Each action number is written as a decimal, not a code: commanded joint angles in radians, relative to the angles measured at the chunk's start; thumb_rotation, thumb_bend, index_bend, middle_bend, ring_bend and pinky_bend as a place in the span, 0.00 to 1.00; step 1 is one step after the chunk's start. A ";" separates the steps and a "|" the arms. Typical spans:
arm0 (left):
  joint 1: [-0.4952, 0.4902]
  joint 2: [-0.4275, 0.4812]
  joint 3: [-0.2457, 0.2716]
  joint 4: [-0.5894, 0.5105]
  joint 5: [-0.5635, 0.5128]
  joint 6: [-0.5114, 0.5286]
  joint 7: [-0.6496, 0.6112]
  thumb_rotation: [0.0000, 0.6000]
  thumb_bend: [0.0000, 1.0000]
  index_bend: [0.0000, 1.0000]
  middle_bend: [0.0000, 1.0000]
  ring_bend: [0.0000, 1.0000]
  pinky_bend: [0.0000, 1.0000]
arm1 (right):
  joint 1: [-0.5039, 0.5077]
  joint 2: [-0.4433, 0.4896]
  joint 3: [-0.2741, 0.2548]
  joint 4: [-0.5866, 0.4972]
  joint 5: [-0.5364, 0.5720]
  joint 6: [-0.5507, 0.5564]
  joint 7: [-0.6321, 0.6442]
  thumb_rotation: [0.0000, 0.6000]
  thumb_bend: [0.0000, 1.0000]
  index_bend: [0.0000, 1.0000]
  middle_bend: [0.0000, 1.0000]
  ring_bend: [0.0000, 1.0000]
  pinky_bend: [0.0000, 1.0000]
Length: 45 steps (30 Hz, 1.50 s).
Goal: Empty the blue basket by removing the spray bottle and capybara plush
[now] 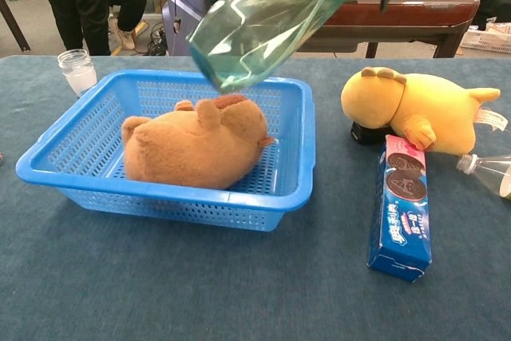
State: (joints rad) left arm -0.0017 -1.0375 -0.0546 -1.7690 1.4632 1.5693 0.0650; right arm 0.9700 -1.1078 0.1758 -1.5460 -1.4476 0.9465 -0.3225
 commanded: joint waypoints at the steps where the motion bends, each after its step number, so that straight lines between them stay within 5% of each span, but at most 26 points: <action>1: -0.002 0.000 0.002 -0.006 0.006 -0.001 0.005 1.00 0.21 0.05 0.07 0.07 0.22 | -0.046 0.031 0.004 0.009 0.056 0.016 0.018 1.00 0.32 0.58 0.59 0.47 0.43; 7: -0.005 -0.001 0.005 -0.017 0.020 -0.002 0.021 1.00 0.21 0.05 0.07 0.07 0.22 | -0.077 0.007 0.018 0.114 0.187 -0.023 0.031 1.00 0.32 0.58 0.59 0.47 0.43; 17: -0.004 0.002 0.006 -0.022 0.018 -0.001 0.027 1.00 0.21 0.05 0.07 0.07 0.22 | -0.059 -0.161 0.037 0.372 0.346 -0.136 0.060 1.00 0.32 0.58 0.59 0.47 0.43; 32: 0.007 0.008 0.009 -0.009 0.006 0.003 0.018 1.00 0.21 0.05 0.07 0.07 0.22 | -0.030 -0.390 0.022 0.683 0.416 -0.302 0.103 1.00 0.32 0.58 0.54 0.46 0.43; 45: 0.002 0.002 0.008 -0.004 0.007 -0.006 0.013 1.00 0.21 0.05 0.07 0.07 0.22 | -0.026 -0.371 -0.021 0.706 0.581 -0.476 0.003 1.00 0.34 0.08 0.25 0.20 0.38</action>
State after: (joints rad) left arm -0.0001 -1.0354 -0.0462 -1.7733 1.4703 1.5630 0.0776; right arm 0.9435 -1.4866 0.1712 -0.8372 -0.9113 0.4918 -0.2862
